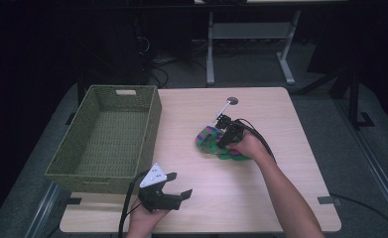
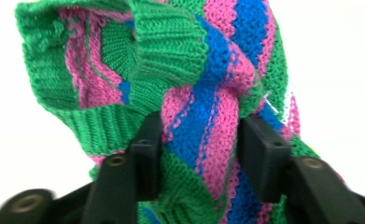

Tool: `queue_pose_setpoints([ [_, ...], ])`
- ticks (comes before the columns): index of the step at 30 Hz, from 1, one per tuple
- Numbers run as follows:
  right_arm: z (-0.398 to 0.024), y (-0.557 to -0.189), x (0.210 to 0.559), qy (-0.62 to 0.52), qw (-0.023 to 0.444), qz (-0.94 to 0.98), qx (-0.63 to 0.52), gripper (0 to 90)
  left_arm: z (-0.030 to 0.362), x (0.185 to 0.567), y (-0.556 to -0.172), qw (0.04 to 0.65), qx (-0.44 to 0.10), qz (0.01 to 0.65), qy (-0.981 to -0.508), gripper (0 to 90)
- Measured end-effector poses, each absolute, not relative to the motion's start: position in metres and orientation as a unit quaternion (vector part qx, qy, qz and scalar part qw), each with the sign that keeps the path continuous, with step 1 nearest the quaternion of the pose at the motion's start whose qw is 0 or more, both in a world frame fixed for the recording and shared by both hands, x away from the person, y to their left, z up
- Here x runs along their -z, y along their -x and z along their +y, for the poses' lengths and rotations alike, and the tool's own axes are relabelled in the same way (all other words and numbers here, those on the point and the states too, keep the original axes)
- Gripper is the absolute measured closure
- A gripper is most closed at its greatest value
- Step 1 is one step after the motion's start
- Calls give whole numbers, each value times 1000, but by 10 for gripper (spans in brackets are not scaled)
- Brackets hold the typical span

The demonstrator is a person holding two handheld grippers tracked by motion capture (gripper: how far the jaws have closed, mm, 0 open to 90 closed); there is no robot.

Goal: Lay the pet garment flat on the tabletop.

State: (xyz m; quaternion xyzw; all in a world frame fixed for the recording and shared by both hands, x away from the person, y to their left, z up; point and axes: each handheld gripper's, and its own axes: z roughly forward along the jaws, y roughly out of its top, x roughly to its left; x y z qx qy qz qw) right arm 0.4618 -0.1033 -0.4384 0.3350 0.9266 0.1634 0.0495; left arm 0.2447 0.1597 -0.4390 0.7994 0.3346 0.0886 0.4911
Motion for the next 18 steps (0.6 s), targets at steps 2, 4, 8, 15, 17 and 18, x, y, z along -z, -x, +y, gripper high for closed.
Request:
queue_pose_setpoints([
  [2, -105, -463, 438, -339, 48, 925, -166, 604, 159, 439, -245, 490, -89, 335, -800, 186],
  [4, -104, -463, 438, -347, 48, 922, -162, 659, 158, 439, -245, 489, -91, 334, -801, 186],
  [8, -104, -463, 437, -351, 49, 921, -160, 699, 157, 439, -243, 486, -97, 329, -803, 186],
  [15, -111, -462, 434, -358, 46, 914, -183, 751, 160, 439, -244, 488, -96, 334, -801, 187],
  [17, -114, -461, 432, -363, 45, 910, -194, 752, 160, 439, -245, 489, -94, 333, -801, 187],
  [18, -116, -460, 428, -363, 44, 909, -200, 751, 159, 439, -244, 488, -95, 331, -802, 187],
])
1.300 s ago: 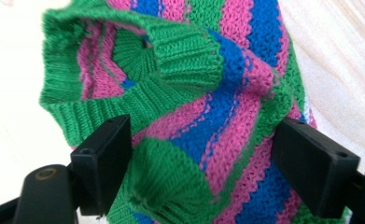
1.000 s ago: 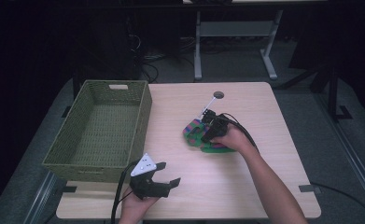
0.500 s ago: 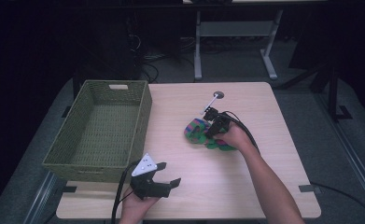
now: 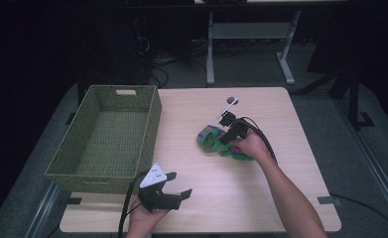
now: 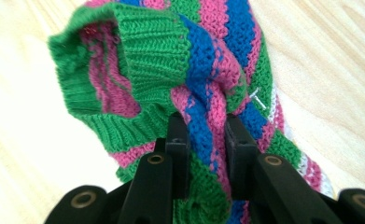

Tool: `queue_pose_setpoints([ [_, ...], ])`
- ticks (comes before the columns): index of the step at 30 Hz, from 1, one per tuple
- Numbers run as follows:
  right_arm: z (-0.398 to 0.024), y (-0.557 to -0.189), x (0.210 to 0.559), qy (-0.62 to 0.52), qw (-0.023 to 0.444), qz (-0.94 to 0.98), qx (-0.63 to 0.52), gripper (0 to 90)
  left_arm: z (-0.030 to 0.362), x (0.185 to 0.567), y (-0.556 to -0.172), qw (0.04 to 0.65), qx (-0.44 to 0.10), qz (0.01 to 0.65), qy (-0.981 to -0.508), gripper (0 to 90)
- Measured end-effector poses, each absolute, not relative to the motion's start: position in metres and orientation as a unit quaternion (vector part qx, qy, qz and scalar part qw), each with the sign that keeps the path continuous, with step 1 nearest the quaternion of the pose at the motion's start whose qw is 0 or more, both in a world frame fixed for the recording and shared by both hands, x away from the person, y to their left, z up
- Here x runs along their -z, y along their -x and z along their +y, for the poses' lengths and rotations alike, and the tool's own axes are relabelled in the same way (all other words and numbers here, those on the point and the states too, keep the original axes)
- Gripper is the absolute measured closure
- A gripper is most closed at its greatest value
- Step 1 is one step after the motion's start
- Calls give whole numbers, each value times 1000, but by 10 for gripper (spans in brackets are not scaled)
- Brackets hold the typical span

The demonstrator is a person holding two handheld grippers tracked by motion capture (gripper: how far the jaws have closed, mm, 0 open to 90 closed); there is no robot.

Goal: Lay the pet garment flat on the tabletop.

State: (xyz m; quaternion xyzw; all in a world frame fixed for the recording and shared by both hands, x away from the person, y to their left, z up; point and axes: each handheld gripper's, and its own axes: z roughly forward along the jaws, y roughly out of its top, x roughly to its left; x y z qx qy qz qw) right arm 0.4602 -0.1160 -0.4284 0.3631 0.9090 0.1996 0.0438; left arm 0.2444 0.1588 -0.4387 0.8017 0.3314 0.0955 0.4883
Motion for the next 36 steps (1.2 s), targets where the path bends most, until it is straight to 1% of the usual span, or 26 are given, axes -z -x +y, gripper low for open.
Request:
queue_pose_setpoints([
  [6, -131, -458, 413, -372, 35, 899, -230, 752, 158, 439, -245, 487, -94, 333, -802, 187],
  [13, -147, -455, 403, -383, 25, 889, -249, 751, 159, 438, -244, 487, -99, 334, -801, 187],
  [23, -152, -447, 380, -371, 24, 885, -279, 751, 159, 439, -244, 486, -98, 333, -802, 187],
  [25, -152, -444, 376, -365, 30, 887, -280, 750, 159, 439, -244, 487, -99, 333, -801, 187],
  [36, -158, -437, 363, -354, 37, 888, -292, 750, 158, 440, -243, 485, -95, 332, -803, 187],
])
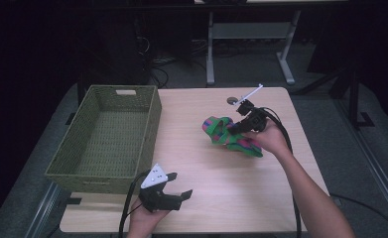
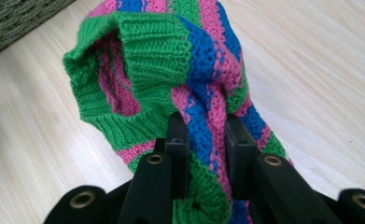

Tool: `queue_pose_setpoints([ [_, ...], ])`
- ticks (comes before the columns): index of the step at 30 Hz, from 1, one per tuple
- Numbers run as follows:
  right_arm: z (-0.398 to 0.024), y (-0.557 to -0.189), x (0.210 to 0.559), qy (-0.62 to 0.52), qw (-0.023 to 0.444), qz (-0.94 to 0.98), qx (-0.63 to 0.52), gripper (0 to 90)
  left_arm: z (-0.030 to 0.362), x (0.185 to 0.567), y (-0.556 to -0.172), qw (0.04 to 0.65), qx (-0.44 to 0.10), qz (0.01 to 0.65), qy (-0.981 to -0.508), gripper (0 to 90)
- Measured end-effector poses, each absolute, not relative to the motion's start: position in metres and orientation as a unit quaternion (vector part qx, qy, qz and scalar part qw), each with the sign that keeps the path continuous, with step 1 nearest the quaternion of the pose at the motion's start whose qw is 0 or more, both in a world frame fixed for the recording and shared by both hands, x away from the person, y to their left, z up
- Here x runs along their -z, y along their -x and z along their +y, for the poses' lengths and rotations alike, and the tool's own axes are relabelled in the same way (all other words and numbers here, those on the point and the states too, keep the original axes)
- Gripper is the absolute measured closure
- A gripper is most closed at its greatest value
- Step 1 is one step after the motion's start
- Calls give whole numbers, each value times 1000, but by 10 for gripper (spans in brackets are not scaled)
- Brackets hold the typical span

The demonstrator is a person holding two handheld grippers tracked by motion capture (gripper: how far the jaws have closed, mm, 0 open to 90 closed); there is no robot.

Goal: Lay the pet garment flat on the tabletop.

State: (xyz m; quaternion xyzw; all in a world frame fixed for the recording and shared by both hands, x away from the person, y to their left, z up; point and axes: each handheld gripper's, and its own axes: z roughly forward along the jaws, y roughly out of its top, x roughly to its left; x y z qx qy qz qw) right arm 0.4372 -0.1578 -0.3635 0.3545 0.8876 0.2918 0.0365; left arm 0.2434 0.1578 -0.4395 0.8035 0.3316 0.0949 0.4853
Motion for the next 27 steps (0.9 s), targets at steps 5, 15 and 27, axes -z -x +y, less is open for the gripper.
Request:
queue_pose_setpoints([
  [5, -162, -435, 361, -354, 33, 887, -294, 749, 158, 440, -244, 486, -98, 331, -803, 187],
  [15, -165, -419, 344, -333, 38, 887, -317, 748, 157, 439, -243, 489, -102, 326, -803, 187],
  [27, -160, -401, 336, -311, 39, 894, -320, 749, 159, 439, -244, 488, -101, 328, -803, 187],
])
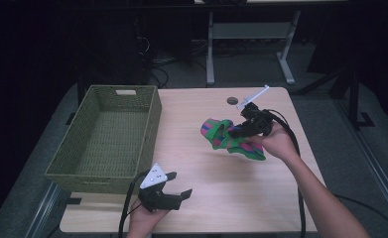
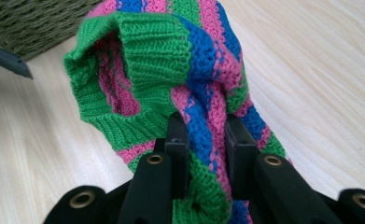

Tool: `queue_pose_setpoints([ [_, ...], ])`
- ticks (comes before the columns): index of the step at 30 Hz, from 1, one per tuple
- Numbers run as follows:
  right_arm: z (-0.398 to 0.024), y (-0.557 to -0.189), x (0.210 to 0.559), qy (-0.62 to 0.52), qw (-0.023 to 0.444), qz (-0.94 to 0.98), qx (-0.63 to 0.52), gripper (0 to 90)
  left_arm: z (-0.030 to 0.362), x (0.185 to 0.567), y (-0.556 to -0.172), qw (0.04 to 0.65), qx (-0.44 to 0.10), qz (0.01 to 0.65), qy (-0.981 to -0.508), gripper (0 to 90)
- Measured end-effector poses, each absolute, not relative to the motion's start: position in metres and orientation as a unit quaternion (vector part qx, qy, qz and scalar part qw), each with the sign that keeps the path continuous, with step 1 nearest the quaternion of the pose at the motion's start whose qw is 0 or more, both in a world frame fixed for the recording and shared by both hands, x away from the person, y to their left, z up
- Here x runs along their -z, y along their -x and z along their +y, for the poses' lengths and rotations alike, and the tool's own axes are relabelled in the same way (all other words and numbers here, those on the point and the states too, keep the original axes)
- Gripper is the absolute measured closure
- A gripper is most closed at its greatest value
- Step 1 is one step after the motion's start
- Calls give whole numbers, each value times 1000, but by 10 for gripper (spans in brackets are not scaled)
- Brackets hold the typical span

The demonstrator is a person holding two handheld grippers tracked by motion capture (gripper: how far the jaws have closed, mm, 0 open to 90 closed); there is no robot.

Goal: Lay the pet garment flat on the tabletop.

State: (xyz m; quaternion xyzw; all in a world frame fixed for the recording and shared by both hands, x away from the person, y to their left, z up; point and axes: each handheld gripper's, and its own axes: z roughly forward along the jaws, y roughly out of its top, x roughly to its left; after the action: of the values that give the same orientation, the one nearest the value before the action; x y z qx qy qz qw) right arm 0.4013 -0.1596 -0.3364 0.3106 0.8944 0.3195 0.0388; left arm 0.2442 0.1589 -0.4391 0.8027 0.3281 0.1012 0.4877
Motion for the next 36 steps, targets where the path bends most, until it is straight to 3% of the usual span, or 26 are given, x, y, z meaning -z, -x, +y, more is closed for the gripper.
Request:
queue_pose_setpoints([
  [36, -145, -343, 356, -263, 32, 909, -323, 748, 162, 436, -242, 498, -114, 326, -795, 187],
])
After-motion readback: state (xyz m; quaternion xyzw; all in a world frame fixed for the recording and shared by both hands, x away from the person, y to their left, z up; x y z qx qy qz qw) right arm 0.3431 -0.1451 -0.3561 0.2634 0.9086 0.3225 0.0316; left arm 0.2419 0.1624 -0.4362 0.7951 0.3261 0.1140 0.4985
